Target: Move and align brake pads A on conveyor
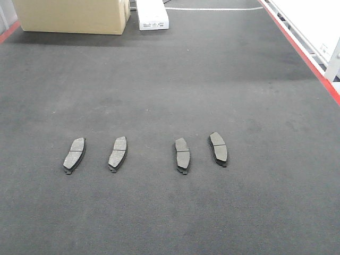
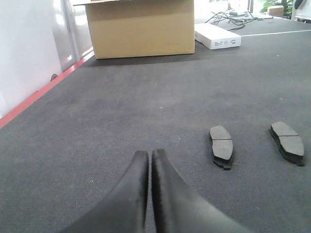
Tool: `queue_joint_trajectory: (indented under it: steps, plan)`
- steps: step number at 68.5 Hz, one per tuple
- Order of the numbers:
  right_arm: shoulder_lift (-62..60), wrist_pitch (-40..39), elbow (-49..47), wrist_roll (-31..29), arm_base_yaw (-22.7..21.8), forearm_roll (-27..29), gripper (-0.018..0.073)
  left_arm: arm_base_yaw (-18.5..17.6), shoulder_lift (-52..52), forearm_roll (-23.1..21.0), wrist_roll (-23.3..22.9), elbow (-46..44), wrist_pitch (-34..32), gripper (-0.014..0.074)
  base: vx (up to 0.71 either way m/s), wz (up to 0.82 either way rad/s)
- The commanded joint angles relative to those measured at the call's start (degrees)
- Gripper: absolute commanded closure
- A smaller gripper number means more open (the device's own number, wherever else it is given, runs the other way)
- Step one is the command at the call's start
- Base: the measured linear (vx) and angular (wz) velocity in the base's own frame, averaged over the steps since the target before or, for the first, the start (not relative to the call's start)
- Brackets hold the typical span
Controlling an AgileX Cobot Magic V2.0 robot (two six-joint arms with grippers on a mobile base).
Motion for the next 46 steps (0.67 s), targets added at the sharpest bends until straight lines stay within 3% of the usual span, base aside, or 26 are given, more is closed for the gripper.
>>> queue_joint_trajectory:
  steps: [1, 46]
  plan:
    - [-0.9, -3.72, 1.27, -0.03, -0.4, -0.11, 0.0565, 0.01, -0.61, -0.19, -0.28, -0.5, -4.21, 0.0603, 0.0, 0.0]
    - [-0.9, -3.73, 1.22, -0.03, -0.4, -0.11, 0.0565, 0.01, -0.61, -0.19, -0.28, -0.5, -4.21, 0.0603, 0.0, 0.0]
